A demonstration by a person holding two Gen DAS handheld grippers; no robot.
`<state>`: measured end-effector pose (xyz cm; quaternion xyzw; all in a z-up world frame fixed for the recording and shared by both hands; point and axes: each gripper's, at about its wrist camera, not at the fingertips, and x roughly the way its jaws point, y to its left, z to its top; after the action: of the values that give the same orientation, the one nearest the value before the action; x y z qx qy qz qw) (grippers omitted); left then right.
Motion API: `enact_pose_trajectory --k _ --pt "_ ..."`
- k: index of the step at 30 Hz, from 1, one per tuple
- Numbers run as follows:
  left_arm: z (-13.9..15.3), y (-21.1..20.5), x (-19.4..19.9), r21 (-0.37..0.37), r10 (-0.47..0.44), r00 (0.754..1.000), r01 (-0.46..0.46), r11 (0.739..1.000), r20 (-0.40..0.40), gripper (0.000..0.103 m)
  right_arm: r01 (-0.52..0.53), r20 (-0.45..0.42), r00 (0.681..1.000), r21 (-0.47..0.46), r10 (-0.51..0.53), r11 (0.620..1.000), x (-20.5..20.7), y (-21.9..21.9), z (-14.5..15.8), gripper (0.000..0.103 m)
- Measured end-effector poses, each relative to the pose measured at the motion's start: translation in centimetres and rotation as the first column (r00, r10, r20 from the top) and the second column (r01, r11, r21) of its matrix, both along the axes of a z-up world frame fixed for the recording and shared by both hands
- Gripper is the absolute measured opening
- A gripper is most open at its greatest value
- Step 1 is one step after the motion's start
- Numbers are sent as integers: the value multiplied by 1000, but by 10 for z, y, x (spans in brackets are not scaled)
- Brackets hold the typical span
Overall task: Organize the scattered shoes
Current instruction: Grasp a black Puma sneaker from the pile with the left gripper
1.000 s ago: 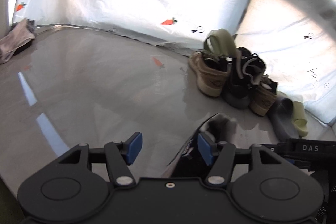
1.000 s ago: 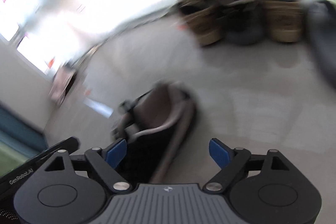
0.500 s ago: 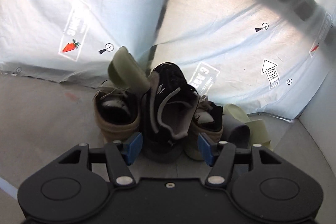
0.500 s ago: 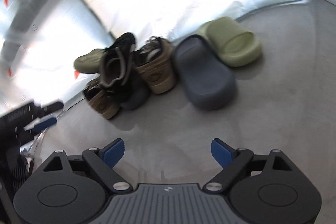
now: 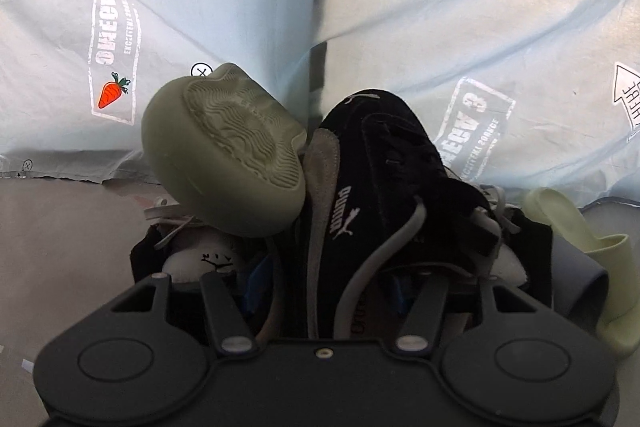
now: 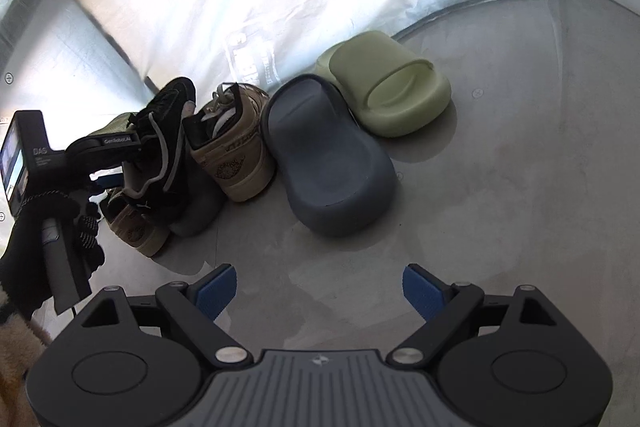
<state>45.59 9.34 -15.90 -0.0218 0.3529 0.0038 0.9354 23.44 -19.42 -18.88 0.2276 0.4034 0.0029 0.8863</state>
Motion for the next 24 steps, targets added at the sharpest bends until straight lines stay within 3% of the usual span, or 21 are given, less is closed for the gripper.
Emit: enact_pose_trajectory --k 3,5,11,16,19,21,24 --pt "-1 0 -3 8 16 1000 -16 1000 18 27 -21 -15 1000 -15 21 1000 5 7 -5 91" --pt "-1 7 -7 -40 41 999 -40 998 24 22 -38 -15 999 -25 37 999 7 10 -6 91" --pt "22 16 -48 -128 87 993 -77 989 77 20 -23 -7 1000 -22 23 1000 6 6 -4 91" --pt "40 26 -102 -237 120 991 -102 966 60 20 12 16 1000 -12 -12 1000 -2 -2 1 91" --pt "54 23 -145 -245 89 990 -60 968 108 20 33 45 998 0 -33 999 -11 -6 7 91" --pt "68 18 -180 -232 20 992 10 973 127 20 41 64 997 5 -42 999 -18 -8 11 91" --pt "73 8 -217 -247 -24 994 50 968 106 20 55 86 995 13 -56 998 -34 -13 15 91"
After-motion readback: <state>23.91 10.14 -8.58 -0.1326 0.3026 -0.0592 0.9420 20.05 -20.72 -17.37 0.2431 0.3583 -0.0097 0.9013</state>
